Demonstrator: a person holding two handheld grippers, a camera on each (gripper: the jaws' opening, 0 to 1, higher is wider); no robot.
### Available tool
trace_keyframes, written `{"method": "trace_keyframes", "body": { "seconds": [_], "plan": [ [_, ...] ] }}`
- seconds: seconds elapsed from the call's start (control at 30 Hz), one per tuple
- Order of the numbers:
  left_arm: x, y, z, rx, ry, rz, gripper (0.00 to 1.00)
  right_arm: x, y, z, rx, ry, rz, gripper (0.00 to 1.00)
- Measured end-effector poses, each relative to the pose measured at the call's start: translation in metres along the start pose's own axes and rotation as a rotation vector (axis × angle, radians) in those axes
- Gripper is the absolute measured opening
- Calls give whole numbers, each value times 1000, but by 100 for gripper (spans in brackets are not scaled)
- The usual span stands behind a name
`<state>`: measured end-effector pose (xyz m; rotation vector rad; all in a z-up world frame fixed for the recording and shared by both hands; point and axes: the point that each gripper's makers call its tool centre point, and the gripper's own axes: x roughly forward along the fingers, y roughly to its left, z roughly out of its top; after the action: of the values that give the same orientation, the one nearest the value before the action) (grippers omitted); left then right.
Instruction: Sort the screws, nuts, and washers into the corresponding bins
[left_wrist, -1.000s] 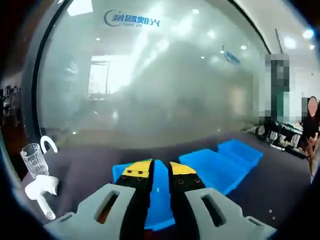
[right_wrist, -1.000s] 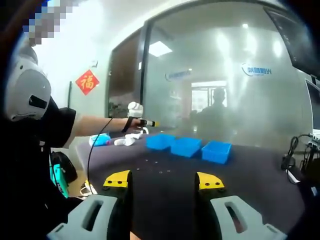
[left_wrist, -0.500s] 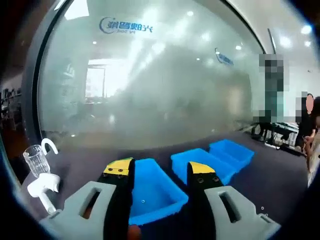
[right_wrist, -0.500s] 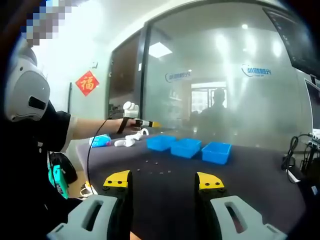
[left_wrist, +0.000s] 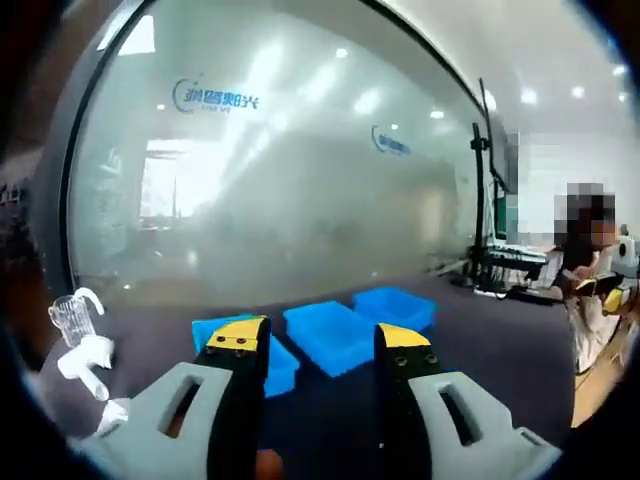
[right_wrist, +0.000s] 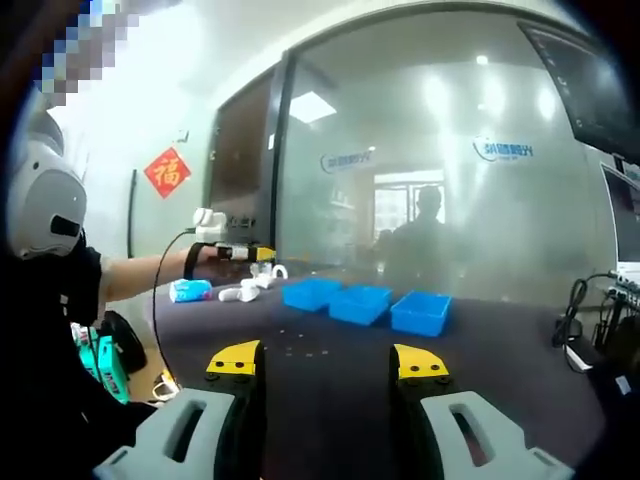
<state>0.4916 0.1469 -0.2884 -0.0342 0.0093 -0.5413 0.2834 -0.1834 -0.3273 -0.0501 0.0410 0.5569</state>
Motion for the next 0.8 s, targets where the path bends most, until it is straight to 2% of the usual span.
{"method": "trace_keyframes", "body": {
  "seconds": [0.2, 0.33, 0.67, 0.8],
  "plan": [
    [-37, -23, 5, -15, -44, -54, 41, 3, 1, 2, -3, -4, 4, 45],
    [-62, -35, 4, -1, -62, -64, 41, 5, 3, 3, -4, -6, 9, 45],
    [-112, -57, -9, 39, -70, -67, 41, 9, 2, 2, -2, -8, 10, 45],
    [-124, -62, -18, 21, -63, -56, 41, 11, 1, 2, 0, -9, 6, 45]
  ]
}}
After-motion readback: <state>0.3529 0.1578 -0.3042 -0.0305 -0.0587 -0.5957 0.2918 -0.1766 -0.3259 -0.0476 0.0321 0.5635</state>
